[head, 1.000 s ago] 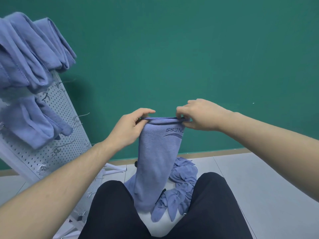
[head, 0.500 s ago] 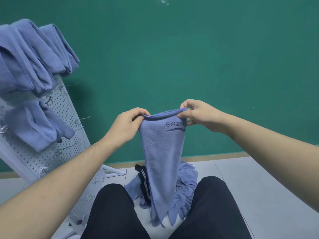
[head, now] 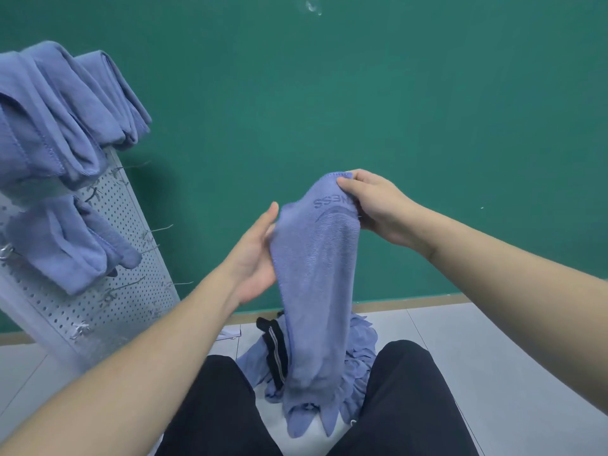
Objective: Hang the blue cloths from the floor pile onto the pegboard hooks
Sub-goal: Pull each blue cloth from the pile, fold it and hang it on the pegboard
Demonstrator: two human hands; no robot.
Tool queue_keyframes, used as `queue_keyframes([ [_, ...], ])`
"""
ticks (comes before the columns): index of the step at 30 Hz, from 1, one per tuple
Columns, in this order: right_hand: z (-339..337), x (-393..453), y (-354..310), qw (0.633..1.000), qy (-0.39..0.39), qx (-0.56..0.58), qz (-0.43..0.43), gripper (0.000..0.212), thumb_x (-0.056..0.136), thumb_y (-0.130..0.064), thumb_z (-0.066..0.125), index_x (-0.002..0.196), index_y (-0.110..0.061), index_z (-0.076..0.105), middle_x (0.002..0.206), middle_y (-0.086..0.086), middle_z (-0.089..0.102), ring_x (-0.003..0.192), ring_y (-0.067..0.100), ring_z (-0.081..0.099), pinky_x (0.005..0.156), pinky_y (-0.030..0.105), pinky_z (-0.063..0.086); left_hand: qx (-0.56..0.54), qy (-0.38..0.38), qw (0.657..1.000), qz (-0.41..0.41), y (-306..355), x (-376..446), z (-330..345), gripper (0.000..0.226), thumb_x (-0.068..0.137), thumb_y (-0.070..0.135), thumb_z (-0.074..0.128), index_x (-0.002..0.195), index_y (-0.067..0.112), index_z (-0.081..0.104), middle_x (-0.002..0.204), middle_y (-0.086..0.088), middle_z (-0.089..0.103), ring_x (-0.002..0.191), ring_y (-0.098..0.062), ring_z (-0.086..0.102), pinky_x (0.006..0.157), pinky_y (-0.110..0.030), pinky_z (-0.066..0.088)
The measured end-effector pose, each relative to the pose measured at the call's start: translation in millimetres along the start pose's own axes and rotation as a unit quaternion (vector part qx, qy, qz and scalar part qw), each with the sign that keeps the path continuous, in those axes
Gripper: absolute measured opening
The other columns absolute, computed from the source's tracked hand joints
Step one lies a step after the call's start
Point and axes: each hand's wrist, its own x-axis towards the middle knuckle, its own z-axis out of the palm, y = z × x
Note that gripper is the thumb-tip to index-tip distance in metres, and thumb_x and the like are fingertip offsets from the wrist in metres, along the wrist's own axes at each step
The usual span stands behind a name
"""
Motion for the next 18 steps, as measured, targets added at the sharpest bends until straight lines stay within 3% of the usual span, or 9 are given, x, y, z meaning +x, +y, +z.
queue_keyframes([
  [3,3.5,3.4,1.2,0.999,0.028,0.025,0.011,0.014,0.104,-0.027,0.048,0.093,-0.021,0.056,0.078,-0.004,0.062,0.065,0.012,0.057,0.059,0.023,0.050,-0.049,-0.057,0.997,-0.029,-29.6,-3.5,-2.6,0.049,0.092,0.035,0.063,0.131,0.007,0.064,0.133,-0.013,0.064,0.124,-0.025,0.061,0.112,-0.043,0.041],
  [5,1.4,7.3,3.0,0.997,0.051,0.052,0.019,0.013,0.104,-0.022,0.049,0.093,-0.019,0.056,0.081,-0.001,0.063,0.068,0.015,0.060,0.066,0.027,0.051,0.014,-0.049,0.997,-0.053,-43.3,-4.7,-5.9,0.037,0.089,0.022,0.064,0.122,0.008,0.071,0.128,-0.013,0.067,0.116,-0.025,0.064,0.114,-0.047,0.039],
  [8,-1.6,11.0,13.5,0.991,0.079,0.094,0.058,0.011,0.102,-0.019,0.052,0.093,-0.015,0.057,0.089,0.007,0.066,0.071,0.020,0.065,0.065,0.028,0.056,0.032,-0.004,0.998,-0.054,-42.8,-4.3,-2.5,0.048,0.092,0.012,0.057,0.139,0.000,0.055,0.131,-0.015,0.066,0.114,-0.026,0.065,0.109,-0.047,0.043],
  [9,-2.3,10.0,18.6,0.986,0.082,0.119,0.082,0.013,0.102,-0.023,0.055,0.093,-0.014,0.058,0.091,0.009,0.066,0.073,0.021,0.066,0.065,0.029,0.057,0.019,0.004,0.999,-0.047,-39.2,-2.9,-0.1,0.050,0.094,0.011,0.053,0.143,-0.001,0.049,0.132,-0.016,0.065,0.116,-0.026,0.065,0.104,-0.044,0.047],
  [11,-3.8,5.0,33.2,0.979,0.040,0.151,0.135,0.038,0.096,-0.051,0.060,0.091,-0.013,0.059,0.091,0.012,0.065,0.080,0.027,0.067,0.073,0.031,0.057,0.009,0.011,1.000,-0.027,-29.8,0.2,5.5,0.048,0.098,0.010,0.047,0.145,-0.003,0.044,0.133,-0.018,0.064,0.123,-0.027,0.062,0.100,-0.039,0.051],
  [12,-3.5,1.6,43.2,0.977,0.000,0.149,0.150,0.057,0.091,-0.067,0.056,0.094,-0.011,0.064,0.096,0.015,0.067,0.089,0.032,0.069,0.083,0.035,0.056,0.008,0.016,1.000,-0.020,-26.2,2.7,7.7,0.047,0.099,0.009,0.045,0.144,-0.004,0.045,0.134,-0.020,0.063,0.126,-0.028,0.060,0.101,-0.038,0.050],
  [14,-0.8,-7.5,65.2,0.977,-0.069,0.118,0.161,0.088,0.084,-0.083,0.044,0.118,-0.007,0.071,0.121,0.016,0.070,0.115,0.033,0.066,0.104,0.041,0.048,0.001,0.030,0.999,-0.013,-19.6,6.3,11.2,0.043,0.101,0.011,0.043,0.140,-0.007,0.047,0.132,-0.022,0.063,0.125,-0.029,0.061,0.101,-0.039,0.049],
  [16,6.0,-17.4,85.5,0.980,-0.097,0.094,0.144,0.076,0.086,-0.080,0.045,0.136,-0.026,0.062,0.123,0.004,0.071,0.116,0.023,0.066,0.103,0.041,0.048,0.007,0.033,0.999,-0.014,-15.3,7.5,11.7,0.039,0.103,0.015,0.040,0.133,-0.006,0.053,0.126,-0.023,0.067,0.118,-0.028,0.065,0.098,-0.039,0.049],
  [18,12.9,-24.6,100.5,0.982,-0.074,0.126,0.122,0.073,0.081,-0.064,0.063,0.147,-0.040,0.041,0.102,0.000,0.068,0.099,0.019,0.066,0.097,0.040,0.049,0.020,0.047,0.999,-0.017,-12.9,9.6,7.6,0.037,0.105,0.018,0.038,0.128,-0.004,0.057,0.120,-0.020,0.070,0.110,-0.025,0.069,0.093,-0.039,0.050],
])
